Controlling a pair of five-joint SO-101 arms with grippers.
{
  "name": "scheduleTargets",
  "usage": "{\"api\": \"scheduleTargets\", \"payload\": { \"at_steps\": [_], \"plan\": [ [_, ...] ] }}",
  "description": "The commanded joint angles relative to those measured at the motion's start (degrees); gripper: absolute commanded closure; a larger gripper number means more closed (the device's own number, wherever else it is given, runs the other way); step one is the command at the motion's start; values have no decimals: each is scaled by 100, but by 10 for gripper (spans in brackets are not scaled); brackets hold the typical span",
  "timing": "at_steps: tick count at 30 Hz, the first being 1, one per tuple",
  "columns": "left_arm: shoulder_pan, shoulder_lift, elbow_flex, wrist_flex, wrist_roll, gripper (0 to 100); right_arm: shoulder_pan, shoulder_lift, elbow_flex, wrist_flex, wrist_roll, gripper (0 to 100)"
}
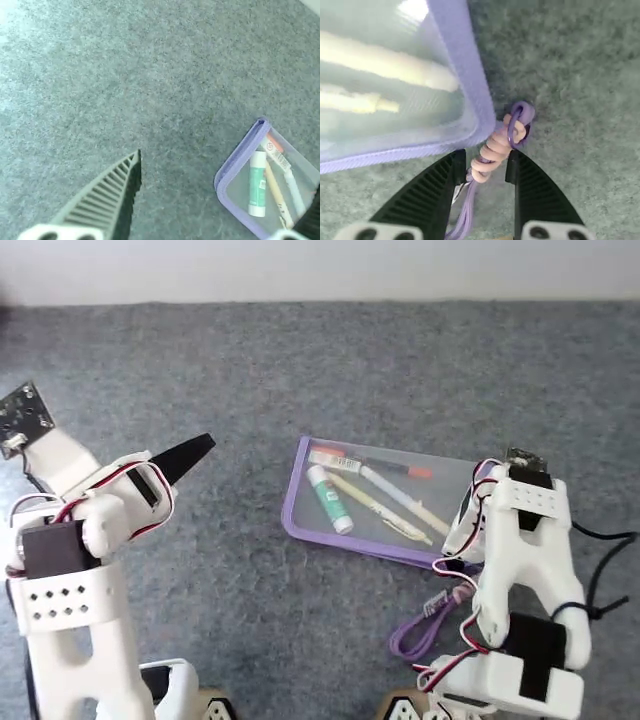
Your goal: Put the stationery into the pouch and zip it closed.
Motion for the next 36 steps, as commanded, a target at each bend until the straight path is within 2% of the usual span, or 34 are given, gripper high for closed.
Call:
{"api": "scheduleTargets", "payload": {
  "at_steps": [1,6,10,13,15,18,20,23,28,36],
  "plan": [
    [-26,-141,-22,-105,79,511,75,215,185,-418,79,861],
    [-26,-141,-22,-105,79,512,84,523,299,-532,70,861],
    [-26,-141,-22,-105,79,512,391,602,290,-857,79,861],
    [-18,-141,-22,-105,79,512,673,602,299,-1077,536,863],
    [0,-141,-22,-105,79,512,708,567,299,-1095,809,890],
    [9,-141,-22,-105,79,512,664,558,299,-1095,835,996],
    [9,-141,-13,-97,79,512,655,549,299,-1051,835,973],
    [9,-141,-13,-79,79,512,664,374,290,-901,844,991],
    [9,-149,-13,-70,70,512,215,-1024,264,-163,993,991],
    [9,-158,-48,-97,53,512,-1007,-4330,290,22,2242,991]
  ]
}}
